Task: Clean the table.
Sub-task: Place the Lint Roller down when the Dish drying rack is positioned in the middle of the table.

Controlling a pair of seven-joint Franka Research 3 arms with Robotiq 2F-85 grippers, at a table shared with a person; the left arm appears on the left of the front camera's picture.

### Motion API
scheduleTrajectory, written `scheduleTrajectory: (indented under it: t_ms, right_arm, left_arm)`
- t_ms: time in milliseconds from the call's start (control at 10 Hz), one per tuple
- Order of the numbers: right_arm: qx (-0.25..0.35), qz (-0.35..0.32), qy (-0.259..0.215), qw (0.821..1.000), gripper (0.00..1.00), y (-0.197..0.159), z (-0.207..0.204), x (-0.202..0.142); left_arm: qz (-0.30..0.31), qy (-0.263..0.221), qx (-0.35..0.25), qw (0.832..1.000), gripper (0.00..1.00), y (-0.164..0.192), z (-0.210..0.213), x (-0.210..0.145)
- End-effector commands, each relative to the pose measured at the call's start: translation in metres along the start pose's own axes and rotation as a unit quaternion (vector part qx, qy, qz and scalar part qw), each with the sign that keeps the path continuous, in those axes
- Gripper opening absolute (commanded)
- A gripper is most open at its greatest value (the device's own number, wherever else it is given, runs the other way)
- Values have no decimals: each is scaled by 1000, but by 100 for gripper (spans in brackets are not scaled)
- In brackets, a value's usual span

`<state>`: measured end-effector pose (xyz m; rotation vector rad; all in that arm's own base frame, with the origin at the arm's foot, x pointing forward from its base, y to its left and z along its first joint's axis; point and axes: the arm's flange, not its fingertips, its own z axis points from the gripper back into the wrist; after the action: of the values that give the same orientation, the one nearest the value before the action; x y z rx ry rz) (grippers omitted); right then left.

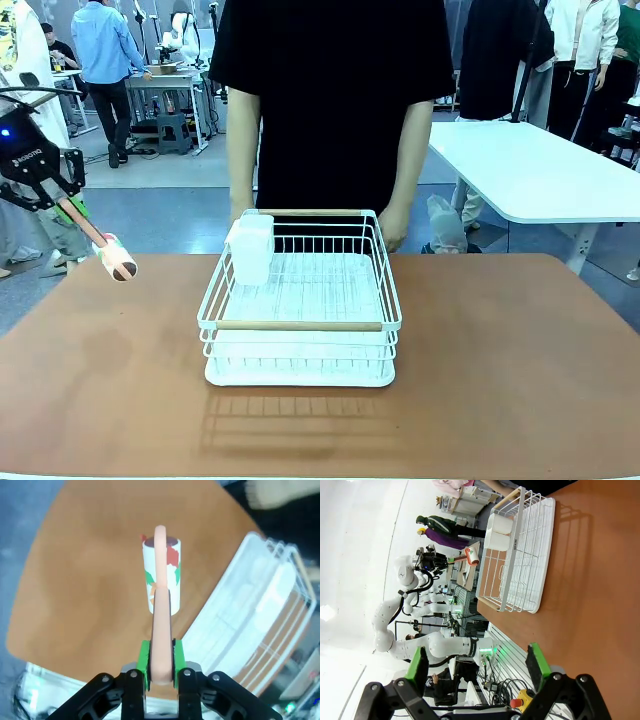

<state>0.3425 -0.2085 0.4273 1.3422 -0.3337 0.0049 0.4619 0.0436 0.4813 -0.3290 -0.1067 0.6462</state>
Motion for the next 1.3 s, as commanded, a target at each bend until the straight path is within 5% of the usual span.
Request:
scheduleTrajectory:
  t_ms: [0, 300, 1200]
  right_arm:
    - [2, 5, -1, 1000, 100, 3, 1, 0]
    - [2, 5, -1, 1000, 100, 3, 1, 0]
    - [2, 5, -1, 1000, 100, 3, 1, 0]
  left_arm:
    - [114, -11, -8, 993, 22, -8, -16, -28]
    - [254, -28, -91, 962, 22, -11, -52, -37]
    - [285, -47, -134, 948, 22, 15, -132, -54]
